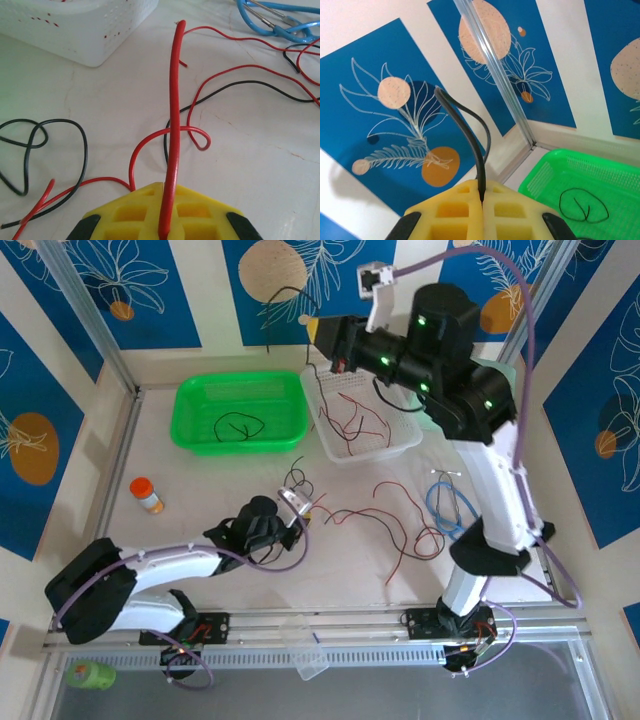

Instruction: Untangle the cables

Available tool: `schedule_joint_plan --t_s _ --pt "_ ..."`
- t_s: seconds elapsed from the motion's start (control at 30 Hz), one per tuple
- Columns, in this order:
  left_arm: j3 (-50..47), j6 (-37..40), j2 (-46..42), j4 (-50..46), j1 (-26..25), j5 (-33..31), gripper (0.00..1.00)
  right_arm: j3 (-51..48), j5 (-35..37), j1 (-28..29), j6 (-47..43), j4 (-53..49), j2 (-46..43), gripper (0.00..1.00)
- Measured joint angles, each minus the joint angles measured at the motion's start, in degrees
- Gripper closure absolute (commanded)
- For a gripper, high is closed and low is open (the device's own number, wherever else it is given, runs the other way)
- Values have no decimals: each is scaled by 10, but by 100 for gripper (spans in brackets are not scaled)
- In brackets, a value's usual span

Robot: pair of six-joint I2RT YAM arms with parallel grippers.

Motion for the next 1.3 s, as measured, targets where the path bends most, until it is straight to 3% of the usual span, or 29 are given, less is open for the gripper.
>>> schedule_joint_plan --t_s 0.37,0.77,0.97,1.2,1.3 --pt "-3 -17 -88 -32 -8 -31 100 30 -83 -30 -1 100 202 100" --pt "-8 -26 -136 -82 -16 -46 100 57 -66 -25 -48 222 364 100" --pt "-9 -31 -153 -96 -17 -52 100 52 -50 -27 -60 210 433 100" --pt "-6 -30 -184 -124 -19 -61 100 10 -31 -30 -76 147 450 100" --pt "12 -30 -197 -149 -19 -69 100 9 -28 -31 -80 119 450 91"
